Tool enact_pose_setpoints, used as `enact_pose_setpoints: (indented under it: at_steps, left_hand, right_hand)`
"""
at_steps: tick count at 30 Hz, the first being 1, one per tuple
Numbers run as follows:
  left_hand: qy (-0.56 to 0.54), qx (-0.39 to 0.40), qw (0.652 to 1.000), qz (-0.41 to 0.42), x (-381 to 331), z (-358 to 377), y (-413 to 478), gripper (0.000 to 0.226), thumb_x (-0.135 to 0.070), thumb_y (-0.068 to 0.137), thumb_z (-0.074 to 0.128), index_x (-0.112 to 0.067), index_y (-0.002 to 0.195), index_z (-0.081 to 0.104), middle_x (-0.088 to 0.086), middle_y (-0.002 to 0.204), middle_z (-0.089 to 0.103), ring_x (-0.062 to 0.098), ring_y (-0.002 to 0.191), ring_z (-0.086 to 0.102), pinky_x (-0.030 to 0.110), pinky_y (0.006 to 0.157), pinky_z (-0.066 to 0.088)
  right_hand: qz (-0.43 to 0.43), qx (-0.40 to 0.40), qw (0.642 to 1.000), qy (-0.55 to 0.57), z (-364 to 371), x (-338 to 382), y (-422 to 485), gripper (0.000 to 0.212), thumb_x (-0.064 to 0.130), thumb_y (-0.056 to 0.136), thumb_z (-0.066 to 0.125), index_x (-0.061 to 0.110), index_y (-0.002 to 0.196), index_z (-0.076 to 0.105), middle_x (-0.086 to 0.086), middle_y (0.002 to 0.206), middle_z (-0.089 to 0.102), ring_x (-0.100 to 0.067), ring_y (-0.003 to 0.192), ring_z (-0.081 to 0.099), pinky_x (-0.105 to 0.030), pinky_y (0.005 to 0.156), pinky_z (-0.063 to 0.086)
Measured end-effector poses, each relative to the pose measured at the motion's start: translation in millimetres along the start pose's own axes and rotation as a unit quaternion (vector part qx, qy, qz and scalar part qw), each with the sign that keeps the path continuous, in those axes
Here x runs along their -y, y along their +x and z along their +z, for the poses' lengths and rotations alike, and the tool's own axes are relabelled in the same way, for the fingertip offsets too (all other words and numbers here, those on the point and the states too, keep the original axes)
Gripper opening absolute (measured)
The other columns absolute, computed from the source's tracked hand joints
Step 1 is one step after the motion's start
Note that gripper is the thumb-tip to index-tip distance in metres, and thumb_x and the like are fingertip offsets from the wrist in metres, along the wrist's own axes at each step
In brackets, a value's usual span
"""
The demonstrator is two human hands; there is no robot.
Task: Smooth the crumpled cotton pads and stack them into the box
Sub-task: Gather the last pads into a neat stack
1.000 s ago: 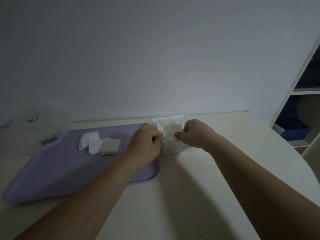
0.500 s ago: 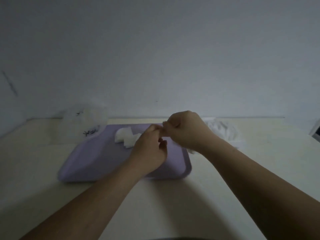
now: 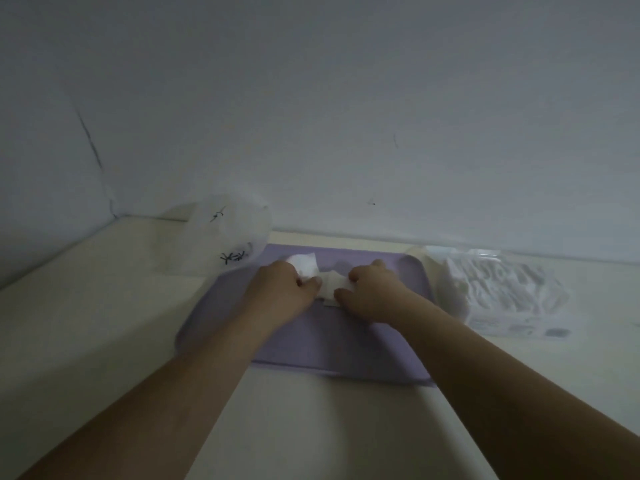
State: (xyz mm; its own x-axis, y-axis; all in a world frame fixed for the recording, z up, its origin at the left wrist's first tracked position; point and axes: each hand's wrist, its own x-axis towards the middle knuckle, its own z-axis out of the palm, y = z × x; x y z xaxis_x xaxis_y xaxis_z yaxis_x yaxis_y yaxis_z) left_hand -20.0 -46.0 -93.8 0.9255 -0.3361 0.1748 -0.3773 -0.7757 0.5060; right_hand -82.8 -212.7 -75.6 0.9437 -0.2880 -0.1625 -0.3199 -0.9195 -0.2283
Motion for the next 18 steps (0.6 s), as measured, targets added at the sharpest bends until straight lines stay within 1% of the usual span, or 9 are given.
enact_pose_setpoints:
  at_steps: [3,4,6,8,10,12,14,16,18]
  left_hand:
    - [-0.001,-0.007,1.0,-0.008,-4,3,9,0.037,-0.051,0.087,0.069,-0.018,0.078,0.054,0.017,0.091,0.073,0.035,0.089,0.069,0.03,0.061,0.033]
    - [-0.007,0.006,1.0,-0.009,-6,2,10,0.033,-0.047,0.086,0.071,-0.02,0.079,0.052,0.015,0.095,0.073,0.034,0.092,0.068,0.03,0.065,0.036]
    - [-0.009,0.041,0.999,0.003,-12,0,11,0.026,-0.037,0.087,0.069,-0.019,0.078,0.053,0.006,0.088,0.065,0.03,0.092,0.065,0.03,0.072,0.042]
    - [-0.024,0.059,0.998,0.008,-12,5,12,0.019,-0.033,0.085,0.067,-0.019,0.077,0.057,-0.003,0.08,0.059,0.027,0.09,0.064,0.031,0.074,0.047]
    - [-0.055,0.066,0.996,0.0,-8,10,12,0.017,-0.034,0.082,0.069,-0.022,0.077,0.059,-0.004,0.085,0.066,0.026,0.09,0.067,0.033,0.077,0.052]
    - [-0.106,0.067,0.992,-0.011,-2,13,12,0.018,-0.035,0.079,0.074,-0.026,0.082,0.059,-0.005,0.088,0.068,0.024,0.086,0.068,0.034,0.077,0.054]
    - [-0.165,0.068,0.984,-0.014,0,11,11,0.025,-0.033,0.078,0.076,-0.028,0.094,0.059,-0.006,0.089,0.069,0.018,0.078,0.066,0.031,0.07,0.052]
    - [-0.227,0.06,0.972,-0.017,-2,7,8,0.03,-0.019,0.084,0.075,-0.029,0.107,0.059,-0.007,0.09,0.07,0.011,0.071,0.062,0.025,0.063,0.047]
    - [-0.332,0.048,0.942,-0.025,-3,6,7,0.024,-0.011,0.089,0.073,-0.024,0.108,0.068,-0.004,0.09,0.073,0.01,0.071,0.062,0.022,0.06,0.046]
  right_hand:
    - [0.009,0.005,0.999,0.046,0,-2,9,0.056,0.049,0.102,0.05,0.015,0.147,0.048,-0.021,0.147,0.039,-0.039,0.13,0.05,-0.038,0.109,0.041]
    - [0.01,0.003,0.998,0.065,0,-3,11,0.056,0.049,0.101,0.054,0.015,0.145,0.05,-0.019,0.146,0.04,-0.038,0.129,0.051,-0.039,0.11,0.042]
    - [0.01,0.003,0.996,0.09,-1,-4,10,0.055,0.048,0.094,0.066,0.016,0.137,0.055,-0.015,0.14,0.041,-0.036,0.122,0.055,-0.041,0.105,0.047]
    - [0.002,0.003,0.993,0.12,-2,-5,7,0.04,0.044,0.088,0.073,0.017,0.115,0.062,-0.012,0.128,0.051,-0.032,0.109,0.061,-0.039,0.091,0.054]
    - [-0.003,-0.022,0.977,0.211,1,-9,2,0.022,0.032,0.086,0.076,0.019,0.092,0.06,-0.008,0.104,0.064,-0.025,0.085,0.065,-0.032,0.067,0.056]
    - [-0.004,-0.061,0.949,0.31,5,-18,-5,0.021,0.019,0.086,0.076,0.019,0.087,0.056,-0.005,0.085,0.064,-0.02,0.066,0.061,-0.023,0.047,0.048]
    - [-0.004,-0.103,0.907,0.408,10,-30,-9,0.024,0.012,0.083,0.079,0.019,0.094,0.058,-0.006,0.088,0.066,-0.022,0.069,0.063,-0.026,0.051,0.051]
    - [-0.001,-0.132,0.864,0.486,15,-40,-11,0.032,0.01,0.081,0.082,0.018,0.105,0.063,-0.007,0.099,0.07,-0.025,0.082,0.069,-0.039,0.066,0.061]
    - [-0.005,-0.14,0.835,0.532,20,-49,-8,0.024,0.008,0.082,0.083,0.011,0.103,0.071,-0.009,0.095,0.074,-0.026,0.084,0.071,-0.043,0.073,0.062]
